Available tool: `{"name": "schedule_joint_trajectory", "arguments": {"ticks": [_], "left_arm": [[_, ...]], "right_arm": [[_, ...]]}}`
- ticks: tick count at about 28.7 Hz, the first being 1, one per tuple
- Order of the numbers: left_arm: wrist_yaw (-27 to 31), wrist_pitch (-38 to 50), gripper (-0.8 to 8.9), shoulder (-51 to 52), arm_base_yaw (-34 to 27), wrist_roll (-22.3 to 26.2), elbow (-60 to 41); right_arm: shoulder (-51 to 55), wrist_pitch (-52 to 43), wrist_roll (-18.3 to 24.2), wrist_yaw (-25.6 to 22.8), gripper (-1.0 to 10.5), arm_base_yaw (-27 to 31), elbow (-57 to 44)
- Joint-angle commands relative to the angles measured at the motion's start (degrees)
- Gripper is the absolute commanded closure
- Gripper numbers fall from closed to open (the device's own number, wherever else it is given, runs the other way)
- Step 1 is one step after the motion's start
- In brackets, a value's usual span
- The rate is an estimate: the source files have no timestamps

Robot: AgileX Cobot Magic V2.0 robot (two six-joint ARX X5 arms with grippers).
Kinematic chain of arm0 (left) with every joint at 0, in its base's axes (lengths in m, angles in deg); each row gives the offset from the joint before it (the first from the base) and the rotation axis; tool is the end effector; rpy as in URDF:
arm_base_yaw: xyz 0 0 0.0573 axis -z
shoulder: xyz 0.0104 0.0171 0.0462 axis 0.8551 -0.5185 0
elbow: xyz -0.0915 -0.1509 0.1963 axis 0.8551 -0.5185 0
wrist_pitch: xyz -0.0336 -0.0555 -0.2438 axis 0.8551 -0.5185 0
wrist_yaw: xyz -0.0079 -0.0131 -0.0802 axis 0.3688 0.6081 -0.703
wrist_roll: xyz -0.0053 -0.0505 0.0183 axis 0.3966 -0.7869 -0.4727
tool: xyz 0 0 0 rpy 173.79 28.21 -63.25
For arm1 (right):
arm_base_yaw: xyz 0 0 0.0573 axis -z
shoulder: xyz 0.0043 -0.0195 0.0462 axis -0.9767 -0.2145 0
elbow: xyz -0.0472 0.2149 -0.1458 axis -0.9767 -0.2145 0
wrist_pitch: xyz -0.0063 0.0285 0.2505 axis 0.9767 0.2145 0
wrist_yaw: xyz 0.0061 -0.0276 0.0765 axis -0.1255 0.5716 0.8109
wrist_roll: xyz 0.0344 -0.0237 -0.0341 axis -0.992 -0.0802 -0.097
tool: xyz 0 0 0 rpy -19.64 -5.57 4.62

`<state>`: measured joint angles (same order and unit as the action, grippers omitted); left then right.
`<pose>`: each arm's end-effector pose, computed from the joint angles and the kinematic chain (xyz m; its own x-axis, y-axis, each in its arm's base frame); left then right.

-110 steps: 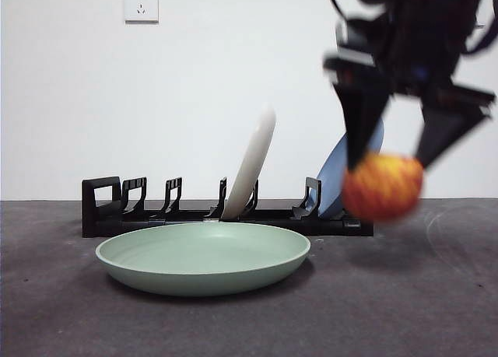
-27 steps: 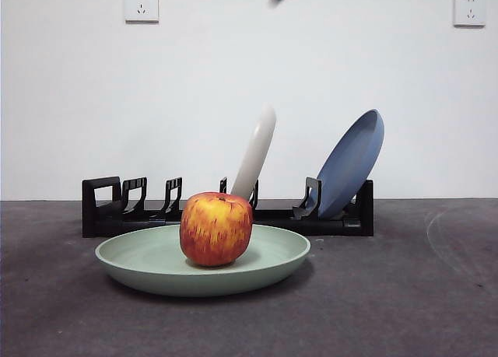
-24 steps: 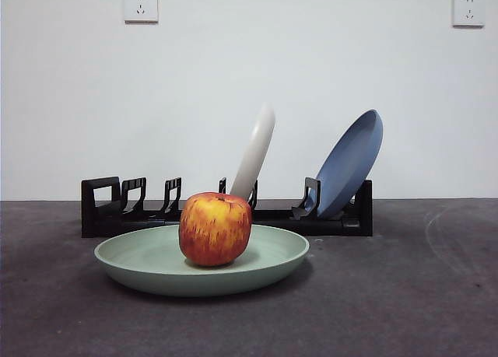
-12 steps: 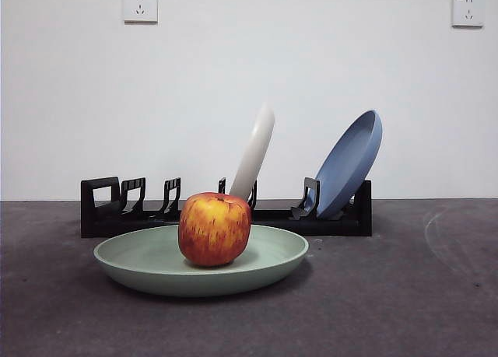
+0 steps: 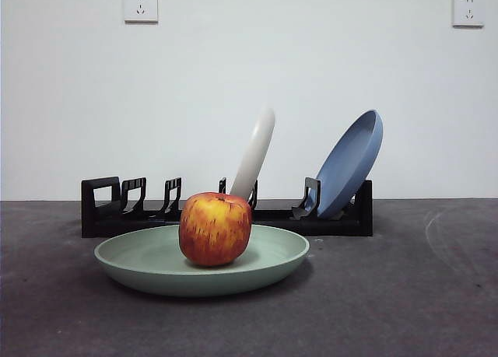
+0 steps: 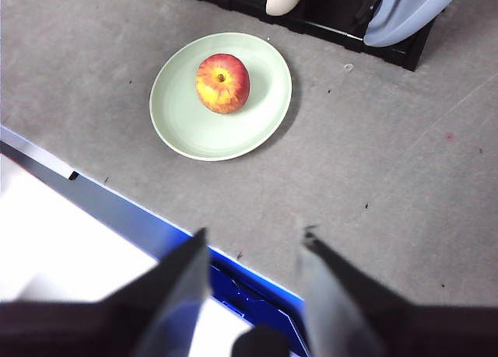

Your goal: Take the green plate from the plate rack,put the plate on the table,take the apple from the table,put the apple in the plate

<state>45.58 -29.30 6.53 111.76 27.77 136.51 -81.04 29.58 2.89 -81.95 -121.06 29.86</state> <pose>0.0657 -0.0897 0.3997 0.5231 -0.7740 -0.3567 0.7371 0.6210 -0.2666 0.0636 0.0592 0.4097 0.5317 0.4676 -0.7061 -0.5424 0.8283 0.1401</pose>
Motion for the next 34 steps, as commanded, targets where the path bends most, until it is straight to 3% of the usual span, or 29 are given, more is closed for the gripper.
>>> {"name": "schedule_joint_trajectory", "arguments": {"ticks": [1, 16, 26, 34], "left_arm": [[-0.3, -0.5, 8.21, 0.1, -0.1, 1.0, -0.4], [-0.3, -2.0, 8.21, 0.1, -0.1, 1.0, -0.4], [-0.2, -3.2, 8.17, -1.3, -0.1, 1.0, -0.4], [-0.2, -3.1, 8.17, -6.4, -0.1, 1.0, -0.5]], "right_arm": [[0.2, -0.4, -0.6, -0.1, 9.6, -0.1, -0.4], [0.2, 0.1, -2.2, -0.1, 9.5, -0.1, -0.3], [0.0, -0.1, -3.3, -4.4, 9.5, -0.1, -0.3], [0.0, -0.1, -3.3, -5.0, 9.5, -0.1, -0.3]]}}
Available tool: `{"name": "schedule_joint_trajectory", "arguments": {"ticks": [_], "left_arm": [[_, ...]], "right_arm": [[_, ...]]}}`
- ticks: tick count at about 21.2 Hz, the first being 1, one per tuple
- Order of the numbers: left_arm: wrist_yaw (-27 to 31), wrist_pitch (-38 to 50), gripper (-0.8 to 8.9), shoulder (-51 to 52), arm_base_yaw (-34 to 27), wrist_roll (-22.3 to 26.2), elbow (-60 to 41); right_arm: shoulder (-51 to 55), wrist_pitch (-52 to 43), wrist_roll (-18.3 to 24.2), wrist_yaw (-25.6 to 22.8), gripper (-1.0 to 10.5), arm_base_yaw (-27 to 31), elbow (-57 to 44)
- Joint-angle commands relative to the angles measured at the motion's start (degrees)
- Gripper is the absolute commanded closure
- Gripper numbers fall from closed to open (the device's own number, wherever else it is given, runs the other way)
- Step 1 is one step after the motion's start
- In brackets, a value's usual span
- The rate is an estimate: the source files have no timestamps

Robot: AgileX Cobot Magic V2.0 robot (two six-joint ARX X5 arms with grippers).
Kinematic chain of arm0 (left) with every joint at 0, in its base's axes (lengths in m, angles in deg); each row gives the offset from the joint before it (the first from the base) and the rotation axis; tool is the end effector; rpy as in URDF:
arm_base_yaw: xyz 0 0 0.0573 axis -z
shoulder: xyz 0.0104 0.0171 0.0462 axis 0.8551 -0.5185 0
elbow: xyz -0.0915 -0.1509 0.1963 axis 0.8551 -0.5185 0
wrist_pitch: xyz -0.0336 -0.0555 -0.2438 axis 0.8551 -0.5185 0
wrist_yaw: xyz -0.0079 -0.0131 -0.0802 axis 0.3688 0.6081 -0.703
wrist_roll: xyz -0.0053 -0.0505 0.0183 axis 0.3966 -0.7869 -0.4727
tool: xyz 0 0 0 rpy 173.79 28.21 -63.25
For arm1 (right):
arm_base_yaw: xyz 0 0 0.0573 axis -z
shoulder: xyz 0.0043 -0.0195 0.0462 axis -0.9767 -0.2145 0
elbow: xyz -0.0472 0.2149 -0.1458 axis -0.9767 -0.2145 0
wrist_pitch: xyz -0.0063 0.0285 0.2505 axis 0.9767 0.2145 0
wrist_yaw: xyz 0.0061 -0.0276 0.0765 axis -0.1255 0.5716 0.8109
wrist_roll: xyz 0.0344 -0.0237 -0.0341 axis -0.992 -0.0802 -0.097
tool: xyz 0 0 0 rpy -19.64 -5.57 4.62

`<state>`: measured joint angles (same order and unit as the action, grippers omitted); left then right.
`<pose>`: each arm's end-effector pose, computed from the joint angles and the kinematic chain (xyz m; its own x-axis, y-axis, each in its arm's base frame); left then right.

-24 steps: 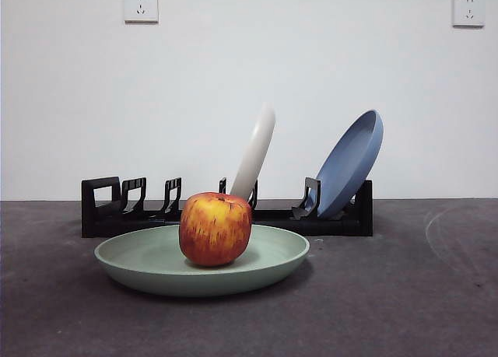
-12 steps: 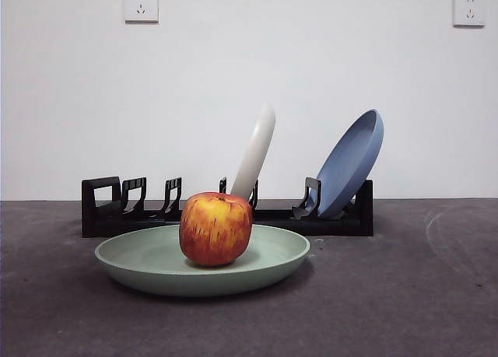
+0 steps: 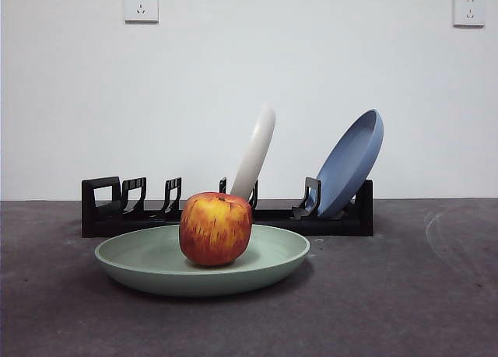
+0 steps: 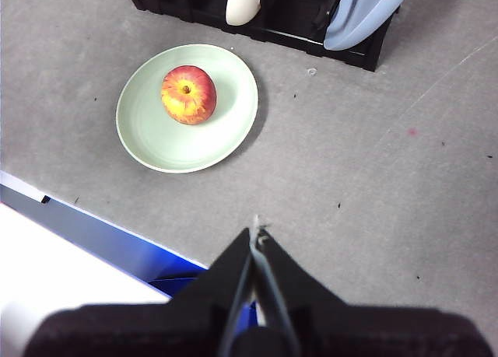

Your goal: Take the green plate from the plate rack,put the plate on the table,take the apple from the table,put the apple in the plate

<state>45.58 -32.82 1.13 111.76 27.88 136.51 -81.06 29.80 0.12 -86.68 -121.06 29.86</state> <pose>0.0806 -0.1094 0.3845 0.4830 -0.7209 -0.4971 0.7136 0.6530 -0.2537 0.0651 0.0573 0.4095 0.5833 0.4031 -0.7051 -0.4656 0.8773 0.1164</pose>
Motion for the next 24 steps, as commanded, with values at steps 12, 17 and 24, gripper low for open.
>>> {"name": "schedule_joint_trajectory", "arguments": {"ticks": [12, 17, 24], "left_arm": [[-0.2, 6.9, 8.17, 9.5, -24.6, 0.7, -0.5], [-0.3, 5.9, 8.17, 16.9, -42.2, -0.1, -0.7], [-0.7, 8.2, 8.17, 28.6, -53.0, -1.7, -13.0]], "right_arm": [[0.0, -0.3, -0.5, -0.3, 9.5, -0.1, -0.3], [0.0, -0.3, -0.5, -0.3, 9.5, -0.1, -0.3], [0.0, -0.3, -0.5, -0.3, 9.5, -0.1, -0.3]]}}
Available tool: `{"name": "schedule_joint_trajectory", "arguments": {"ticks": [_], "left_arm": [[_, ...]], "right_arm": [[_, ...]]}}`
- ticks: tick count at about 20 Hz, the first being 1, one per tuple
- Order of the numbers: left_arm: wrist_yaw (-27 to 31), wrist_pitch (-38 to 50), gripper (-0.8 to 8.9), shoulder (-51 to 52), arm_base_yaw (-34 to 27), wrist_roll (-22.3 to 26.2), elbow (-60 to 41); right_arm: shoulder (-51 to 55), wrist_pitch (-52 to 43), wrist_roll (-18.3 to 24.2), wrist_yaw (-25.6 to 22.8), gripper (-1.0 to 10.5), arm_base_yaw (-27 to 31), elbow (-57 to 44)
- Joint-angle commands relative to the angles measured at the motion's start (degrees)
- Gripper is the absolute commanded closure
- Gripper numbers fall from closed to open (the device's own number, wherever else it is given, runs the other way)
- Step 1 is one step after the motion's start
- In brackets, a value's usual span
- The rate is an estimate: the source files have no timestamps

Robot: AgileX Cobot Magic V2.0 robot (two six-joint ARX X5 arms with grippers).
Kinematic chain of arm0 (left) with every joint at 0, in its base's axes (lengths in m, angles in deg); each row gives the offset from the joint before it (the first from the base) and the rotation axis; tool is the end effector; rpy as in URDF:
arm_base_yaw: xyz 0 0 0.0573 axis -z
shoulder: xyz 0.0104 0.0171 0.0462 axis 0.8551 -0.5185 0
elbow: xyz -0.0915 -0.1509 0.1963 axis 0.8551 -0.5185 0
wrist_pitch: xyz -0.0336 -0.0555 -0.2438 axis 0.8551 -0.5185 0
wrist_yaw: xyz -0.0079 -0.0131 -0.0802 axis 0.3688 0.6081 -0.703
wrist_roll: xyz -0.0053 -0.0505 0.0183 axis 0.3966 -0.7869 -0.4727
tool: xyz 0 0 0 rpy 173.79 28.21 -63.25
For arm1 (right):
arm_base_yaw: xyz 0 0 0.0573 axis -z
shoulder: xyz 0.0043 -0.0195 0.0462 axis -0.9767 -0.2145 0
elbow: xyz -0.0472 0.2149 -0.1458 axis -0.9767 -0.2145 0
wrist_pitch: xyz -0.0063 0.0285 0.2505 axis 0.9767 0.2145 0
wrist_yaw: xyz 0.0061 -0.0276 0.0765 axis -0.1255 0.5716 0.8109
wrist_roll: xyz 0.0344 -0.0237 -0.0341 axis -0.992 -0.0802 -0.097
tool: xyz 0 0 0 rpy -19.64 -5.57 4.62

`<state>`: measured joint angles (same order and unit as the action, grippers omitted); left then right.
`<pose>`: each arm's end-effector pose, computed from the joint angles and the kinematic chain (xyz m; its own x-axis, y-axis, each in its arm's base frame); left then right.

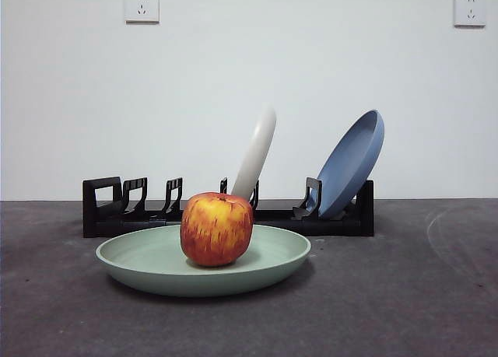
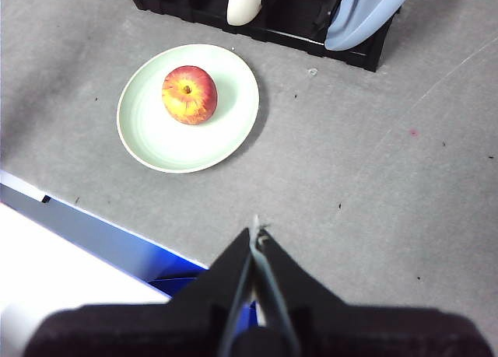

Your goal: Take the green plate from the plate rack,put the plate on the table,take the apple from the table,put the apple in the plate

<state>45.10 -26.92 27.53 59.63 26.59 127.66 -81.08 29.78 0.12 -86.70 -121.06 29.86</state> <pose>0.0301 -0.0022 0.3793 0.9912 -0.0715 -0.1112 0.0362 0.9558 -0.2917 0.0652 0.0574 0.4095 0.5835 0.4028 -0.7051 -0.4654 0.8775 0.1162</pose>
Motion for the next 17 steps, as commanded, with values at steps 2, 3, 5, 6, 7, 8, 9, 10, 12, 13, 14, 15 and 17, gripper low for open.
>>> {"name": "schedule_joint_trajectory", "arguments": {"ticks": [2, 3, 5, 6, 7, 8, 9, 10, 12, 13, 14, 15, 17], "left_arm": [[-0.2, 8.9, 8.17, 6.4, -2.2, -0.5, -12.2], [-0.2, 13.7, 8.17, 8.5, -2.9, -0.7, -17.0], [-0.2, 25.5, 8.17, 12.4, -3.7, -1.3, -26.9], [-0.2, 32.6, 8.17, 14.2, -3.7, -1.4, -32.1], [-0.2, 38.3, 8.17, 15.4, -3.7, -1.4, -36.0], [-0.2, 45.4, 8.17, 16.4, -3.7, -1.4, -40.3], [-0.2, 50.6, 8.17, 17.0, -3.7, -1.3, -43.4], [-0.2, 56.3, 8.17, 17.5, -3.7, -1.3, -46.7], [1.0, 61.8, 8.17, 18.4, -3.7, -0.9, -51.0], [2.8, 62.2, 8.17, 18.9, -3.7, -0.8, -52.5], [4.5, 62.0, 8.17, 19.5, -3.7, -0.9, -53.8], [5.3, 61.8, 8.17, 20.2, -3.7, -0.9, -55.1], [6.4, 59.5, 8.17, 20.3, -3.7, -0.8, -56.5]], "right_arm": [[0.0, -0.3, -0.5, -0.3, 9.5, -0.1, -0.3], [0.0, -0.3, -0.5, -0.5, 9.5, -0.1, -0.3], [0.0, -0.3, -0.5, -1.4, 9.5, -0.1, -0.3], [0.0, -0.3, -0.5, -1.6, 9.5, -0.1, -0.3], [0.0, -0.3, -0.5, -1.7, 9.5, -0.1, -0.3], [0.0, -0.3, -0.5, -1.7, 9.5, -0.1, -0.3], [0.0, -0.3, -0.5, -1.7, 9.5, -0.1, -0.3], [0.0, -0.3, -0.5, -1.7, 9.5, -0.1, -0.3], [0.0, -0.3, -0.5, -1.7, 9.5, -0.1, -0.3], [0.0, -0.3, -0.5, -1.7, 9.5, -0.1, -0.3], [0.0, -0.3, -0.5, -1.7, 9.5, -0.1, -0.3], [0.0, -0.3, -0.5, -1.7, 9.5, -0.1, -0.3], [0.0, -0.3, -0.5, -1.7, 9.5, -0.1, -0.3]]}}
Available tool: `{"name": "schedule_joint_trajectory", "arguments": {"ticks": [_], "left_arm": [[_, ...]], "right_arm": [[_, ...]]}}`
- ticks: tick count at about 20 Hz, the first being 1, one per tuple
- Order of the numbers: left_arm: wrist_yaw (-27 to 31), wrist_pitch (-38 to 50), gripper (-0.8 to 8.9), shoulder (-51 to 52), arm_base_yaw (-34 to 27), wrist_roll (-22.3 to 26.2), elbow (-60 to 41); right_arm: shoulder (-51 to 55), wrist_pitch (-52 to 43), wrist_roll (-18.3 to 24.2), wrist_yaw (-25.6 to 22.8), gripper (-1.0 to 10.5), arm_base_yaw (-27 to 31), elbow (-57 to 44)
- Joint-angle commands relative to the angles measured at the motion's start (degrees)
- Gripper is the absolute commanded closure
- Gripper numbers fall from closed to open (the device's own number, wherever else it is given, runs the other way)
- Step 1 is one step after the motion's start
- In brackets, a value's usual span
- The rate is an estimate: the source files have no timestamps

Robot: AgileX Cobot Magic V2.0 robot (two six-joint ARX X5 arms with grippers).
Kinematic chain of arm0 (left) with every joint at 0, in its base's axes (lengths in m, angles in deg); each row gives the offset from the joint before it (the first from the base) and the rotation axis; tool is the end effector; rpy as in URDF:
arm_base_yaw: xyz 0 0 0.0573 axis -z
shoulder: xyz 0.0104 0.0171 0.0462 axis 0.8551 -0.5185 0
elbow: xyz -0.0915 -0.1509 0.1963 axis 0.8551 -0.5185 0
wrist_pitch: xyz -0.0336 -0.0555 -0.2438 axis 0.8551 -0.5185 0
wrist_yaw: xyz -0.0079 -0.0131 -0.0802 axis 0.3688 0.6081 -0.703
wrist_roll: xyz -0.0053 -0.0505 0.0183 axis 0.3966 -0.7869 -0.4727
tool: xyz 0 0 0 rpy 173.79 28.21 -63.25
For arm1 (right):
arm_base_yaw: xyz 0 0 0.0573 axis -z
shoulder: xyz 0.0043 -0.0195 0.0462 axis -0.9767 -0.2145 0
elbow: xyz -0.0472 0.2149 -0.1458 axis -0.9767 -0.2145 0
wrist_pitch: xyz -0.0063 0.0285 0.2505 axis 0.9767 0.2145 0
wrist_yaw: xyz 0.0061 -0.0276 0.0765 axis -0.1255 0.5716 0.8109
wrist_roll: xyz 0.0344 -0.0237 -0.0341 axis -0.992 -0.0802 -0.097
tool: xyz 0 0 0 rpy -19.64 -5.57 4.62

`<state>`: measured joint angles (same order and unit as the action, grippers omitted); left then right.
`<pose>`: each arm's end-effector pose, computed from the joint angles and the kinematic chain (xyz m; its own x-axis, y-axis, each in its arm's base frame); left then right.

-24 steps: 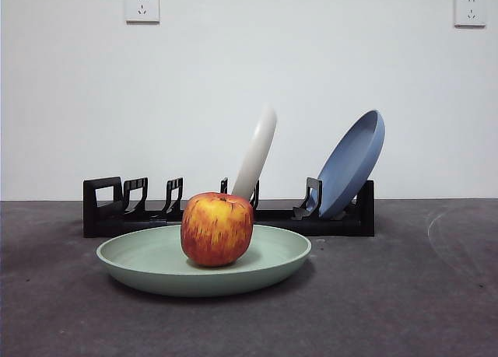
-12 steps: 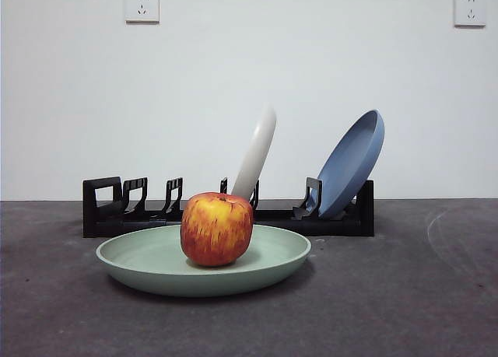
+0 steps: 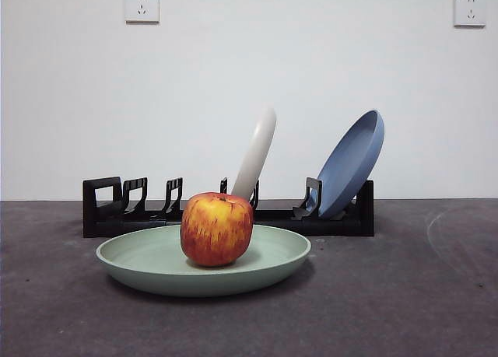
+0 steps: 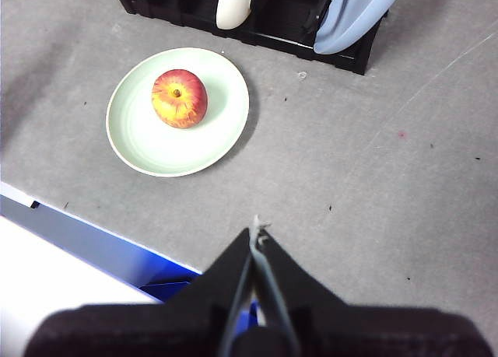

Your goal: Take the green plate from the plate rack,put the plate on the table,take the apple from the table,put the apple in the plate

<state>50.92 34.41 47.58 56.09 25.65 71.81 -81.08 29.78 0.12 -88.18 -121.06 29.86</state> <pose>0.0916 0.0055 0.2004 0.9407 0.0890 0.3275 0.0144 0.9537 -0.3004 0.0656 0.0568 0.4095 0.5996 0.3827 -0.7029 -0.4507 0.8872 0.0986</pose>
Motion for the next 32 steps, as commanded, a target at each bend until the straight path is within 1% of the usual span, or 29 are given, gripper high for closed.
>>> {"name": "schedule_joint_trajectory", "arguments": {"ticks": [1, 5, 10, 11, 15, 21, 32], "left_arm": [[0.6, -4.0, 8.17, 0.2, -0.3, 0.1, -0.6], [1.5, -11.9, 8.17, 0.2, -0.4, 2.4, -0.6], [2.0, -28.2, 8.17, 0.2, -0.4, 2.7, -0.6], [1.5, -27.8, 8.17, 0.2, -0.4, 3.4, -0.6], [-0.3, -27.8, 8.17, 0.2, -0.4, 3.3, -0.6], [0.0, -27.8, 8.17, 0.1, -0.4, 3.3, -0.6], [0.0, -27.8, 8.17, -3.3, -0.4, 3.3, -0.6]], "right_arm": [[0.0, -0.3, -0.5, -0.2, 9.5, -0.1, -0.3], [0.0, -0.3, -0.5, -0.3, 9.5, -0.1, -0.3], [0.0, -0.3, -0.5, -0.3, 9.5, -0.1, -0.3], [0.0, -0.3, -0.5, -0.3, 9.5, -0.1, -0.3], [0.0, -0.3, -0.5, -0.3, 9.5, -0.1, -0.3], [0.0, -0.3, -0.5, -0.3, 9.5, -0.1, -0.3], [0.0, -0.3, -0.5, -0.9, 9.5, -0.1, -0.3]]}}
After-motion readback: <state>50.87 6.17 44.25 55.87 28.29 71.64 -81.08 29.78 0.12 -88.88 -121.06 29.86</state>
